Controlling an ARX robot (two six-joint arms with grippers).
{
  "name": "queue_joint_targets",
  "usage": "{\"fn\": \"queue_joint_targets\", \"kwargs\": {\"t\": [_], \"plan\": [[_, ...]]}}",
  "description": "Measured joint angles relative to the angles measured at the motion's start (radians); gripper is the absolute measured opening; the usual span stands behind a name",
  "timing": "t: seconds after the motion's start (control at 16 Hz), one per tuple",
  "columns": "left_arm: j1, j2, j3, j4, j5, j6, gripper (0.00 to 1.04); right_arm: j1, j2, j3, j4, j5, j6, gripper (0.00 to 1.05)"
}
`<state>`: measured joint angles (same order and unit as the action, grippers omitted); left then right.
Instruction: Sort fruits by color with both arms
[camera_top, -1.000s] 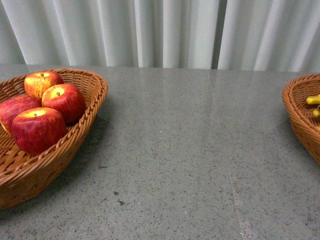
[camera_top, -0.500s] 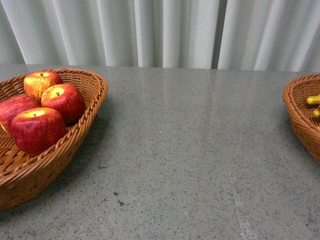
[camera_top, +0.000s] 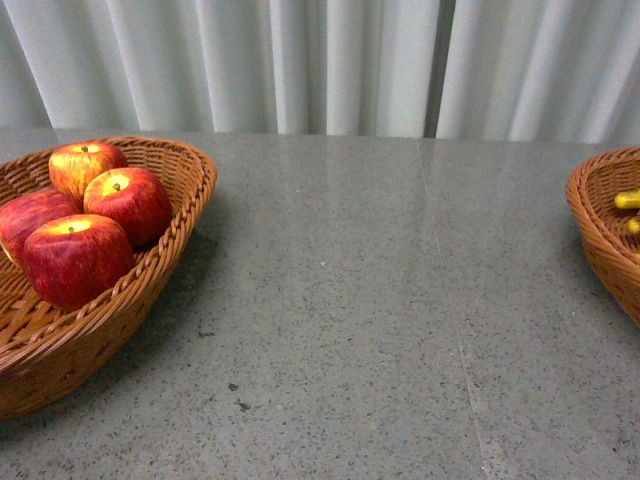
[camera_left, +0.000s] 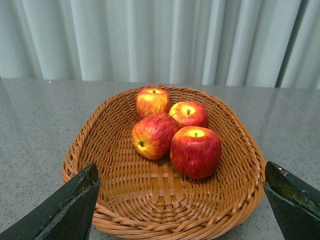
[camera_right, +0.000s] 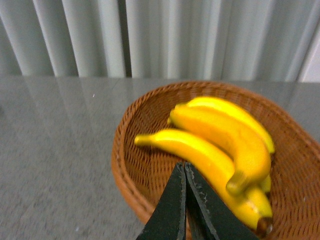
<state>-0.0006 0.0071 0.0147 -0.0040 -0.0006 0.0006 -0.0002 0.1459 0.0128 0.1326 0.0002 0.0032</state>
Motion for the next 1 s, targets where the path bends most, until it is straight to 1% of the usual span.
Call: {"fn": "queue_joint_targets", "kwargs": {"t": [0.06, 0.12, 0.19, 0.56, 0.62, 1.0], "plan": [[0.000, 0.000, 0.000, 0.000, 0.000, 0.000, 0.98, 0.000, -0.110, 0.000, -0.141, -0.002, 0.000, 0.02], [0.000, 0.000, 0.000, 0.000, 0.000, 0.000, 0.98, 0.000, -0.142, 0.002, -0.117, -0.002, 0.000, 0.02], [0.000, 0.000, 0.000, 0.001, 0.000, 0.000, 0.98, 0.000, -0.142, 0.000, -0.147, 0.000, 0.000, 0.02], [0.000, 0.000, 0.000, 0.000, 0.000, 0.000, 0.98, 0.000, -0.142, 0.000, -0.137, 0.000, 0.000, 0.02], [0.000, 0.000, 0.000, 0.000, 0.000, 0.000, 0.98, 0.000, -0.142, 0.000, -0.137, 0.000, -0.001, 0.08], [0.000, 0.000, 0.000, 0.000, 0.000, 0.000, 0.98, 0.000, -0.142, 0.000, -0.137, 0.000, -0.001, 0.85]]}}
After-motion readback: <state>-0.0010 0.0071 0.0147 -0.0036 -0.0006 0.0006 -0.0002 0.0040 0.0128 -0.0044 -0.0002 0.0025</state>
